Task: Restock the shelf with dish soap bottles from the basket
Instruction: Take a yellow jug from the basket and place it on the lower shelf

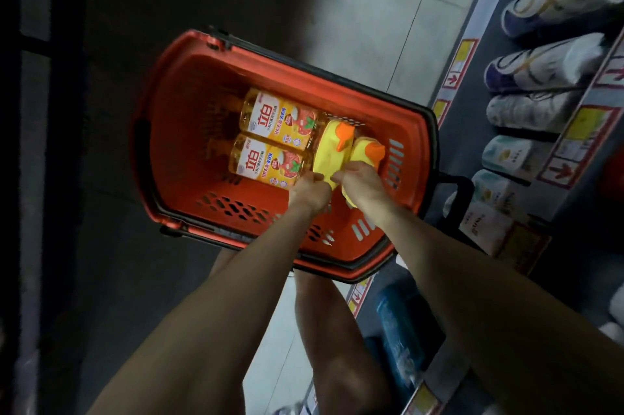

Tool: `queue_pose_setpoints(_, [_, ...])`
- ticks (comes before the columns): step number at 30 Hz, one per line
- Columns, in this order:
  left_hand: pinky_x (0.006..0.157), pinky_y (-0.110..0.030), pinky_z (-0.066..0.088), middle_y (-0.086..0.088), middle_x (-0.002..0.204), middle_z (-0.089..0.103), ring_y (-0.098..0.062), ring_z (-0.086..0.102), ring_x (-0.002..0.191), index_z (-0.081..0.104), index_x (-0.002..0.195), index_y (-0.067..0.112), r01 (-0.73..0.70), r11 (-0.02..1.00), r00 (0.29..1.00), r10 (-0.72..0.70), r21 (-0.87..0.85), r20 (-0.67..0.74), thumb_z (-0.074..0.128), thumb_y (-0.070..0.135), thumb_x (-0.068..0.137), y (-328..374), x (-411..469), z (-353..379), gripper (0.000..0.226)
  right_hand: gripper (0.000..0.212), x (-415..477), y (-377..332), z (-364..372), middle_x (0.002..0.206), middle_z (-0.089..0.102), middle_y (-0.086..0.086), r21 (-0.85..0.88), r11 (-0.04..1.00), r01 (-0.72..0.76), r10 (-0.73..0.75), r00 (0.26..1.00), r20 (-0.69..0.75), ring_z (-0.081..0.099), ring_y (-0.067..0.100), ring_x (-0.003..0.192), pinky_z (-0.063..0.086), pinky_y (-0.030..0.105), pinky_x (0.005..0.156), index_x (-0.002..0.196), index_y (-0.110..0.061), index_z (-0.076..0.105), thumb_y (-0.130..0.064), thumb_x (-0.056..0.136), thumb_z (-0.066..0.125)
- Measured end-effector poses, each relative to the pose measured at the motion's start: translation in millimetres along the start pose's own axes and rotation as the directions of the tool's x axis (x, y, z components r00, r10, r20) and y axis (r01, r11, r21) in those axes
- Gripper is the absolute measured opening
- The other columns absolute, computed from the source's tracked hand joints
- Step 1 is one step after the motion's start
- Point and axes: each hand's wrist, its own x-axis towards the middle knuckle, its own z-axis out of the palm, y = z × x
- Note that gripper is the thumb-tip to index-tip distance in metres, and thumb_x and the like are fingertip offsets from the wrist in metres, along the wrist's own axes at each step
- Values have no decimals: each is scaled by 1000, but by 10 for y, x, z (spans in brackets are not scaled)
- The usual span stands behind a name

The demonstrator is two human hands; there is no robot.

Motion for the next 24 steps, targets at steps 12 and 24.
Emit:
queue_pose_setpoints(12, [69,-30,49,0,92,70,-20,66,88,62,141,29,7,993,1000,-8,-118,-7,45,12,92,-138,-77,94,54,42,-29,-183,198,125,74,11,538,804,-253,200,967,155,67,18,95,45,34,88,131,-9,68,-39,103,62])
queue_pose_setpoints(24, [85,-41,55,-16,113,71,-39,69,105,60,131,23,-38,993,998,32,-112,-54,47,14,94,-131,-665,-47,40,48,-745,-383,146,131,71,12,513,826,-232,208,973,104,66,26,123,40,48,120,139,-13,63,-47,111,45])
